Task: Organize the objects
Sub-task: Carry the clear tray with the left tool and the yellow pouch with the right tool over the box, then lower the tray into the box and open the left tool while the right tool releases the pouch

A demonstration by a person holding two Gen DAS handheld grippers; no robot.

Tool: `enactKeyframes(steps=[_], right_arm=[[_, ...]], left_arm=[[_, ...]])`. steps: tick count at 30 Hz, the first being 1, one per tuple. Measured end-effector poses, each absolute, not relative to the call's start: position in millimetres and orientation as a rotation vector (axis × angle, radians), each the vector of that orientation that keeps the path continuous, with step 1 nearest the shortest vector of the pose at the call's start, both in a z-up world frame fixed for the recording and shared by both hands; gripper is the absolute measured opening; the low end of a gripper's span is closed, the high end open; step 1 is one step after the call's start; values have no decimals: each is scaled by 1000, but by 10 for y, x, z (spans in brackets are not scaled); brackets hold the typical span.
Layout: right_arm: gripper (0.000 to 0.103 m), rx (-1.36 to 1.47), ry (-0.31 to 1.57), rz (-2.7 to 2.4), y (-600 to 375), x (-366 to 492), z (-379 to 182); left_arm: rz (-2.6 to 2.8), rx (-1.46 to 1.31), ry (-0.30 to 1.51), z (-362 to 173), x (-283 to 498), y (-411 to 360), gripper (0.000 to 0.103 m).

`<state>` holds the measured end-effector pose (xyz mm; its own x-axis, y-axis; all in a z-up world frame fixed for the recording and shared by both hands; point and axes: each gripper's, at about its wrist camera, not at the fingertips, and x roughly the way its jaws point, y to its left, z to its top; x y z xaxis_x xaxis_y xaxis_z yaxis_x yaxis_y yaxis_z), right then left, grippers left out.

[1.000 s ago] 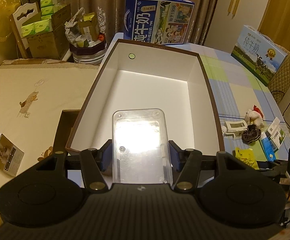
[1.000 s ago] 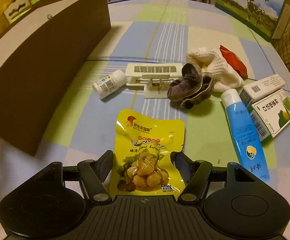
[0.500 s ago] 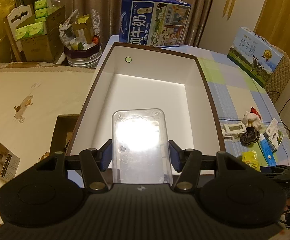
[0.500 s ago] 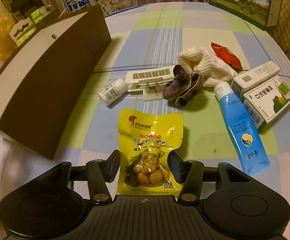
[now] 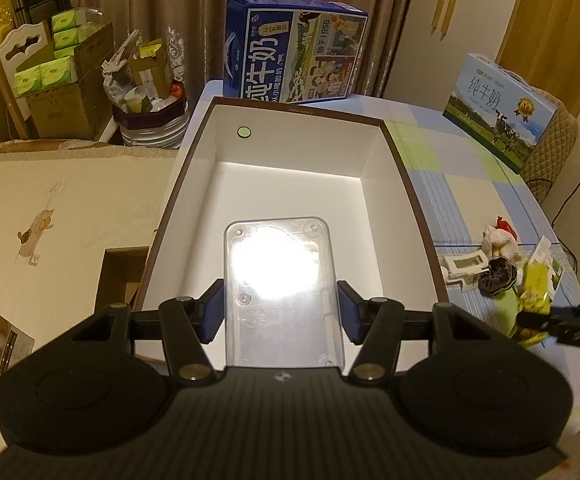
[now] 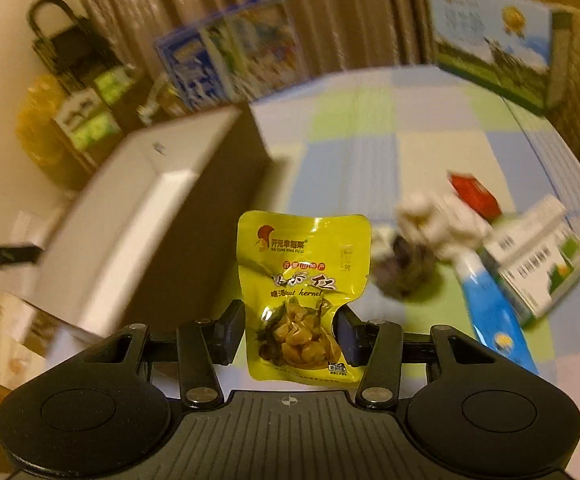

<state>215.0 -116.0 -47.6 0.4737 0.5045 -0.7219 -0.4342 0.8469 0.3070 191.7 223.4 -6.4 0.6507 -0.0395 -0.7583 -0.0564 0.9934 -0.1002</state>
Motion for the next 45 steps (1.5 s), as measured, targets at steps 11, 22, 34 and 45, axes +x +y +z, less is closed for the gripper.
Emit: enactKeyframes(steps=[11, 22, 34, 45], right_arm=[[45, 124, 868, 840, -232, 2317, 59], [45, -2, 916, 872, 672, 2944, -203], [45, -231, 974, 834, 1260, 3685, -693], [53, -381, 909, 810, 1444, 3983, -944]], left_arm=[[-6, -115, 850, -65, 2186, 2309, 53], [-21, -76, 848, -70, 2929, 2500, 53], [-9, -40, 925, -395, 3681, 2669, 53], [-8, -34, 956, -559, 4006, 2706, 53]])
